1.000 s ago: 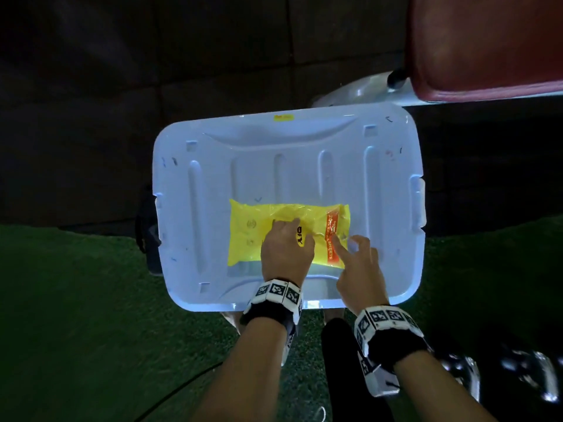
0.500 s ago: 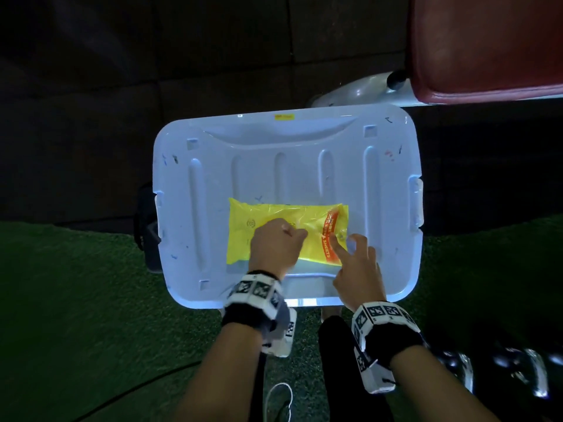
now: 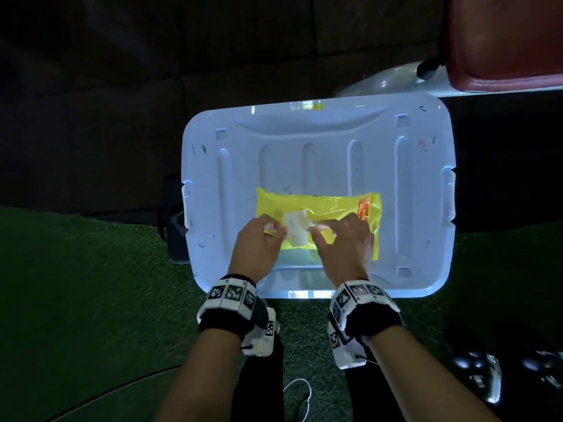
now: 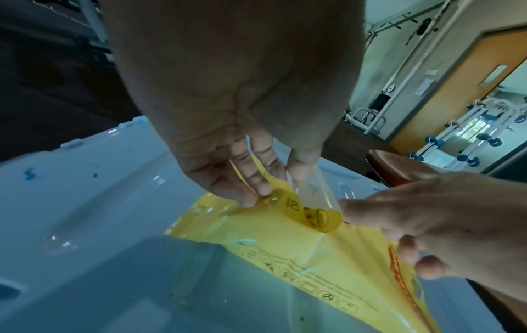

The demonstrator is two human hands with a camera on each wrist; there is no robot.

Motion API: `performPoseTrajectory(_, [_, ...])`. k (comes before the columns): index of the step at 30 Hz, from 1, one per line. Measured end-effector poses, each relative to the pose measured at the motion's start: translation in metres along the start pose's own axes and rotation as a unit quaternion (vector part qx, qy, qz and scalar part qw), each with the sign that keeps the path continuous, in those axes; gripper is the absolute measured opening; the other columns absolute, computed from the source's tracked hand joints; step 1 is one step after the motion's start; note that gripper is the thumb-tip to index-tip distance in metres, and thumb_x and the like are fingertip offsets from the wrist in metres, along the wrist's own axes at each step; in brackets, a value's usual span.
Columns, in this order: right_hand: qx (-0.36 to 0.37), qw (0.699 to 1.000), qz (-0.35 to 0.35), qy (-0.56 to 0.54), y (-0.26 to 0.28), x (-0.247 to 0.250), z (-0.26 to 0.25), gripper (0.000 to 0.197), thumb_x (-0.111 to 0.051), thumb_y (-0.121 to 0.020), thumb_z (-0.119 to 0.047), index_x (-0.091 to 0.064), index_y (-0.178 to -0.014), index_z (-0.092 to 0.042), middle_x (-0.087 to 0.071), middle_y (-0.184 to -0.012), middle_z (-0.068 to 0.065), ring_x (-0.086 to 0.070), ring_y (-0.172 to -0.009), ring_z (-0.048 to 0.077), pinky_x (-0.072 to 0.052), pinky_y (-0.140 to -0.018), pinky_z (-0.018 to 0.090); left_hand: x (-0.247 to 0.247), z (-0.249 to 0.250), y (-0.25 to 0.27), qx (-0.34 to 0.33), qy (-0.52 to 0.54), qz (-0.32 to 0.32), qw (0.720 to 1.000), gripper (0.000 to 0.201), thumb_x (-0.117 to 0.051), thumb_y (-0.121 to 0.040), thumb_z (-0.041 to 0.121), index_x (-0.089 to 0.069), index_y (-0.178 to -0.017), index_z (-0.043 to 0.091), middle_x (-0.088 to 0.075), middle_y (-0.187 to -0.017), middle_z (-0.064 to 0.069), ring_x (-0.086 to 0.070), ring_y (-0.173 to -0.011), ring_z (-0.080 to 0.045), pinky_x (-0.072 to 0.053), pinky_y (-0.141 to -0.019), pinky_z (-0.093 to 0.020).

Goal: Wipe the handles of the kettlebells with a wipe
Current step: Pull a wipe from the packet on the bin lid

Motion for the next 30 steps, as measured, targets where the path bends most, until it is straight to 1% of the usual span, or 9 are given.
performPoseTrajectory(5, [0.02, 0.999, -0.001, -0.032, -0.003, -0.002, -0.01, 0.004, -0.076, -0.083, -0.027, -0.08, -0.083, -0.026, -0.068, -0.087, 0.003, -0.065, -0.086, 0.033, -0.051, -0.083, 0.042, -0.005, -0.001, 0.002, 0.015, 0.011, -0.009, 1.0, 0.014, -0.063, -0.099, 0.031, -0.067, -0.1, 0.017, -0.067, -0.111, 0.001, -0.063, -0.084, -0.011, -0.041, -0.072, -0.022])
performPoseTrajectory(8, [0.029, 0.998, 0.011, -0.063, -0.001, 0.001, -0.009, 0.007, -0.07, -0.082, -0.023, -0.076, -0.079, -0.024, -0.065, -0.083, 0.0, -0.064, -0.079, 0.027, -0.053, -0.075, 0.039, -0.004, -0.001, 0.004, 0.013, 0.024, -0.017, 0.999, 0.011, -0.063, -0.099, 0.029, -0.065, -0.096, 0.018, -0.067, -0.112, 0.001, -0.062, -0.084, -0.009, -0.041, -0.069, -0.016])
performPoseTrajectory(13, [-0.013, 0.983, 0.002, -0.183, 0.004, 0.024, 0.002, 0.016, -0.066, -0.09, -0.006, -0.066, -0.086, -0.021, -0.067, -0.097, -0.002, -0.063, -0.076, 0.013, -0.056, -0.068, 0.028, 0.0, -0.003, 0.009, 0.014, 0.041, -0.026, 0.999, 0.015, -0.062, -0.101, 0.028, -0.066, -0.101, 0.014, -0.063, -0.11, 0.003, -0.063, -0.09, -0.014, -0.039, -0.072, -0.023])
performPoseTrajectory(16, [-0.099, 0.938, -0.017, -0.331, 0.014, 0.044, 0.017, 0.018, -0.051, -0.102, -0.004, -0.056, -0.094, -0.02, -0.072, -0.102, -0.002, -0.071, -0.079, 0.01, -0.058, -0.069, 0.025, 0.0, -0.006, 0.009, 0.011, 0.053, -0.021, 0.998, 0.016, -0.062, -0.101, 0.028, -0.066, -0.102, 0.013, -0.063, -0.107, 0.005, -0.063, -0.084, -0.008, -0.042, -0.065, -0.014])
performPoseTrajectory(20, [-0.187, 0.877, 0.101, -0.431, 0.029, 0.081, 0.053, 0.023, -0.054, -0.099, -0.011, -0.052, -0.086, -0.03, -0.064, -0.07, -0.008, -0.062, -0.065, 0.006, -0.05, -0.068, 0.029, -0.004, -0.005, 0.01, 0.006, 0.066, -0.015, 0.998, 0.016, -0.064, -0.1, 0.028, -0.067, -0.101, 0.013, -0.063, -0.105, 0.008, -0.059, -0.083, 0.007, -0.04, -0.065, 0.0])
performPoseTrajectory(22, [-0.184, 0.878, 0.17, -0.408, 0.034, 0.1, 0.064, 0.022, -0.057, -0.091, -0.017, -0.056, -0.081, -0.036, -0.061, -0.066, -0.011, -0.055, -0.066, 0.008, -0.046, -0.069, 0.034, -0.007, -0.001, 0.011, 0.005, 0.068, -0.007, 0.998, 0.015, -0.065, -0.099, 0.029, -0.067, -0.099, 0.014, -0.065, -0.105, 0.008, -0.06, -0.084, 0.008, -0.041, -0.064, -0.002])
performPoseTrajectory(25, [-0.154, 0.893, 0.222, -0.36, 0.033, 0.11, 0.067, 0.028, -0.059, -0.094, -0.006, -0.054, -0.085, -0.032, -0.057, -0.077, -0.008, -0.055, -0.068, -0.002, -0.046, -0.071, 0.019, -0.011, 0.006, 0.011, -0.007, 0.072, 0.008, 0.997, 0.014, -0.067, -0.097, 0.032, -0.067, -0.095, 0.018, -0.069, -0.107, 0.006, -0.066, -0.087, 0.001, -0.044, -0.069, -0.011])
performPoseTrajectory(28, [-0.131, 0.941, 0.147, -0.275, 0.017, 0.077, 0.07, 0.021, -0.069, -0.092, -0.009, -0.066, -0.107, -0.024, -0.057, -0.088, -0.001, -0.06, -0.071, -0.003, -0.047, -0.069, 0.006, -0.021, 0.021, 0.012, -0.043, 0.079, 0.016, 0.996, 0.011, -0.068, -0.098, 0.03, -0.066, -0.093, 0.021, -0.07, -0.102, 0.006, -0.066, -0.089, 0.001, -0.044, -0.069, -0.009])
performPoseTrajectory(30, [-0.068, 0.974, 0.076, -0.202, 0.009, 0.046, 0.068, 0.037, -0.074, -0.089, -0.007, -0.071, -0.123, -0.022, -0.052, -0.102, -0.001, -0.062, -0.077, 0.011, -0.053, -0.076, 0.016, -0.03, 0.032, 0.013, -0.078, 0.085, 0.014, 0.993, 0.006, -0.069, -0.098, 0.029, -0.068, -0.096, 0.024, -0.069, -0.104, 0.006, -0.066, -0.091, 0.002, -0.048, -0.075, -0.01])
Point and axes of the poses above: each hand's wrist, its own y-axis away from the middle knuckle, its own x-axis out of the back of the hand, z = x × y, the point moved 10 cm from there along -y, towards the middle knuckle
